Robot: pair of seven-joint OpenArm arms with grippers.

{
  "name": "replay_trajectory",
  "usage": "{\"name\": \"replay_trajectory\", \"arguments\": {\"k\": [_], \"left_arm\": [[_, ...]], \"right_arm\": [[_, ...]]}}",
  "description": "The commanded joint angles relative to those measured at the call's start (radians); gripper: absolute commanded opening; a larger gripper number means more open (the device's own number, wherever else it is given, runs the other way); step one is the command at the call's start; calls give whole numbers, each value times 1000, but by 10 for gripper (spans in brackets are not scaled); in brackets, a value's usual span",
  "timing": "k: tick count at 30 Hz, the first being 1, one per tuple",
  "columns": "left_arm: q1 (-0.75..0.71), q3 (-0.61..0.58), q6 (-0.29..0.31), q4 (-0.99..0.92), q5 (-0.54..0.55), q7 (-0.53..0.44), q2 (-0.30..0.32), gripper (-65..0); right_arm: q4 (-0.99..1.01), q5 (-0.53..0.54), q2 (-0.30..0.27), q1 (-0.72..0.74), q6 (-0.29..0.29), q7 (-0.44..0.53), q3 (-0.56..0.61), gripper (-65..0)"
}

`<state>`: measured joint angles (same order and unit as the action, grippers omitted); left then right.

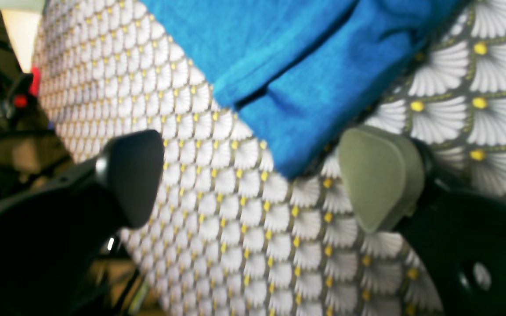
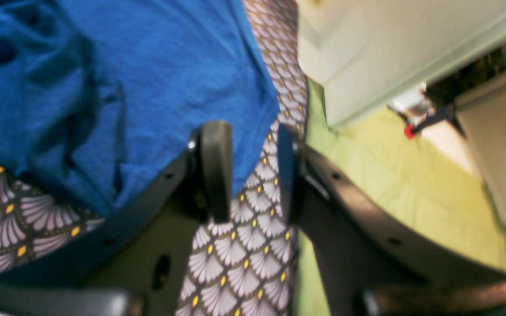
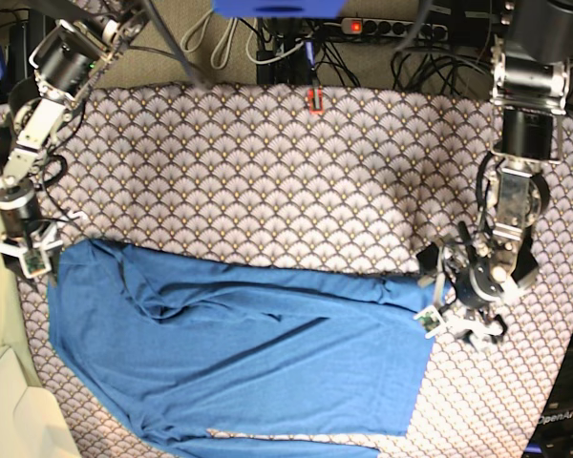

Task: Fold the T-shirt properly
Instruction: 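Raise both grippers and move them to the shirt edge corners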

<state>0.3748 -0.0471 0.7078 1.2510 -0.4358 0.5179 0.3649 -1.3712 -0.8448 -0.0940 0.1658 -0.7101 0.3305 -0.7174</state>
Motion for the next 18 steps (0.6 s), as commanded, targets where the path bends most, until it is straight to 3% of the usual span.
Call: {"name": "replay_trajectory", "arguments": {"k": [1,4,8,18], "left_arm": [[25,16,-10,16,5,14,18,0],[22,25,-10,19,33,75,-4,0],[-21,131,-10,78,53,181,-42,0],[-32,504,-10,131,104,183,-248,0]], "right_arm": [[-21,46,-8,18,12,-1,0,-460],[-21,141,-8,21,12,-80,2,-460],[-27,238,-6,15,12,-144,3,-459],[-26,241,20,-2,12,-147,6,-445]]}}
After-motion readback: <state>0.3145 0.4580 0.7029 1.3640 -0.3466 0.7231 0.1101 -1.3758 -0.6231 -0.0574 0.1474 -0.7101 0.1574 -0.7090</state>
